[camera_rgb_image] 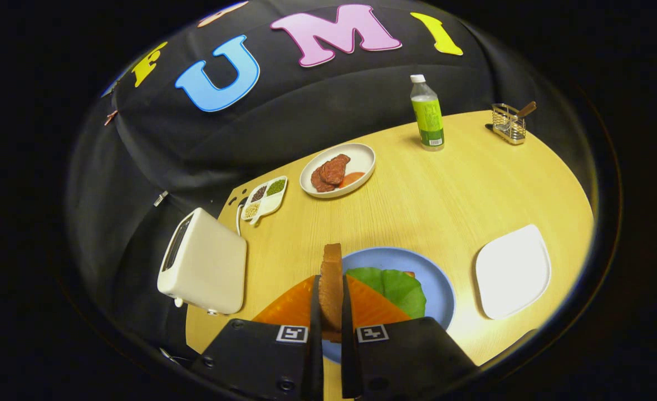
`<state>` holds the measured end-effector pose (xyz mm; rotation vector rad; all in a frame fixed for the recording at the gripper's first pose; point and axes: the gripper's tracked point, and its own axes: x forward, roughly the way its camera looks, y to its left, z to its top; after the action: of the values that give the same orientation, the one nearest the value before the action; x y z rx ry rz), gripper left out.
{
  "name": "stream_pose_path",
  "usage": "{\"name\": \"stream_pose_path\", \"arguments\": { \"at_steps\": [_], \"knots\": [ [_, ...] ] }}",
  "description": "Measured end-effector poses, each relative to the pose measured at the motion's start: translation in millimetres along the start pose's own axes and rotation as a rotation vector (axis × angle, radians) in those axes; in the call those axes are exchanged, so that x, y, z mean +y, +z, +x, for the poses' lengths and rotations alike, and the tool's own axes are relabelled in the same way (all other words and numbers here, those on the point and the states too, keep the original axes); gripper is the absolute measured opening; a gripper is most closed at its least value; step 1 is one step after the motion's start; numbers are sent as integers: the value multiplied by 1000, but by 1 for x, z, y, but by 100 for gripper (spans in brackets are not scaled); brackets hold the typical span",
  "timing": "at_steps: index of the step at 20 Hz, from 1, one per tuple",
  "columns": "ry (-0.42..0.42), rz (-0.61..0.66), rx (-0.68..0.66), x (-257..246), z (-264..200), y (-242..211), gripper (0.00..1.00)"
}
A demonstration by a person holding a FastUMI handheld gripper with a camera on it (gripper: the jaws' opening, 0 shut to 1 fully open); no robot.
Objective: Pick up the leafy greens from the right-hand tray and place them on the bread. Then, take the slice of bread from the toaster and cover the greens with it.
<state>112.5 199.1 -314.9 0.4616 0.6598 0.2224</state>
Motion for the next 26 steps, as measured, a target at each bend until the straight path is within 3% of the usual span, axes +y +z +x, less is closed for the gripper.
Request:
{"name": "stream_pose_path", "arguments": {
  "at_steps": [5, 8, 11, 14, 26],
  "knots": [
    [-93, -58, 20, -41, -1, -7, 18],
    [-110, -89, 57, -58, -2, -17, 25],
    [-140, -120, 80, -78, -2, -22, 37],
    [-171, -173, 86, -97, -7, -25, 62],
    [-148, -295, -79, -115, -91, 43, 64]
  ]
}}
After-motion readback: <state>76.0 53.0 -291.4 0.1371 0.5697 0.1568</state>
